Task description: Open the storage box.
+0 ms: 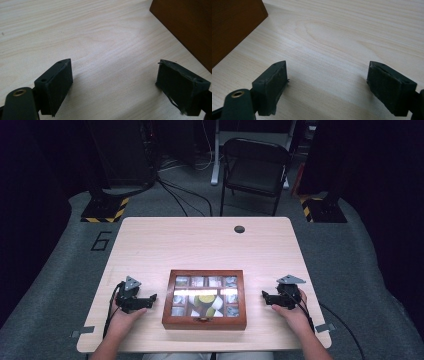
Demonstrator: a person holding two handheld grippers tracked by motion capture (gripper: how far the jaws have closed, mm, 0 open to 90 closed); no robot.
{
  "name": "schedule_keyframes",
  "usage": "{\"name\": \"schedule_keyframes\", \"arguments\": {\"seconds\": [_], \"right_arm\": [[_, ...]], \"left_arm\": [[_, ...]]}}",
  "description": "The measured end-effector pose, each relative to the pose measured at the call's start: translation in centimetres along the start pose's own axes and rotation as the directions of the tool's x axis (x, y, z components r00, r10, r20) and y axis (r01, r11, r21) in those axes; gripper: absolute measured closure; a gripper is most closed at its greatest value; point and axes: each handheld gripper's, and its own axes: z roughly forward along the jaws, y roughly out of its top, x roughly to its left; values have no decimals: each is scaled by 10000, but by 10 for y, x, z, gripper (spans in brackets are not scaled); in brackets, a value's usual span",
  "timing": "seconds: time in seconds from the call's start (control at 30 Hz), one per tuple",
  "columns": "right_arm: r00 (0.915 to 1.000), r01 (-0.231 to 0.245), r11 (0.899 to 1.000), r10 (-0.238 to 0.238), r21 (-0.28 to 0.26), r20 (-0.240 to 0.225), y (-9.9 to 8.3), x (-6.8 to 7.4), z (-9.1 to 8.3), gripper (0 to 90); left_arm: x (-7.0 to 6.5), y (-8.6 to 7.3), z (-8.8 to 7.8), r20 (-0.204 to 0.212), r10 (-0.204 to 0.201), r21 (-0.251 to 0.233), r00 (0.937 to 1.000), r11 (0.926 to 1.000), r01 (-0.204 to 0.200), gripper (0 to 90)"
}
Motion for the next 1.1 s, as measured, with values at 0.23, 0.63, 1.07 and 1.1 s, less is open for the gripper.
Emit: {"name": "schedule_keyframes", "arguments": {"seconds": [0.23, 0.63, 1.07, 1.1], "right_arm": [[10000, -26, 10000, 26, -12, -2, 0, 0, 0, 163], [9999, -102, 9999, 102, 30, 60, -1, 2, -1, 171], [9996, -201, 9997, 203, 100, -195, 4, 3, -4, 386], [9983, -419, 9990, 426, 182, -395, 6, 3, -4, 398]], "left_arm": [[-1, 0, 1, -168, -123, -135, 9998, 9998, 121, 148], [0, 0, 0, -220, -171, -168, 9996, 9997, 167, 158], [3, 1, -6, 127, -528, -131, 9985, 9985, 529, 281], [3, 1, -7, 78, -485, -167, 9988, 9987, 486, 281]]}}
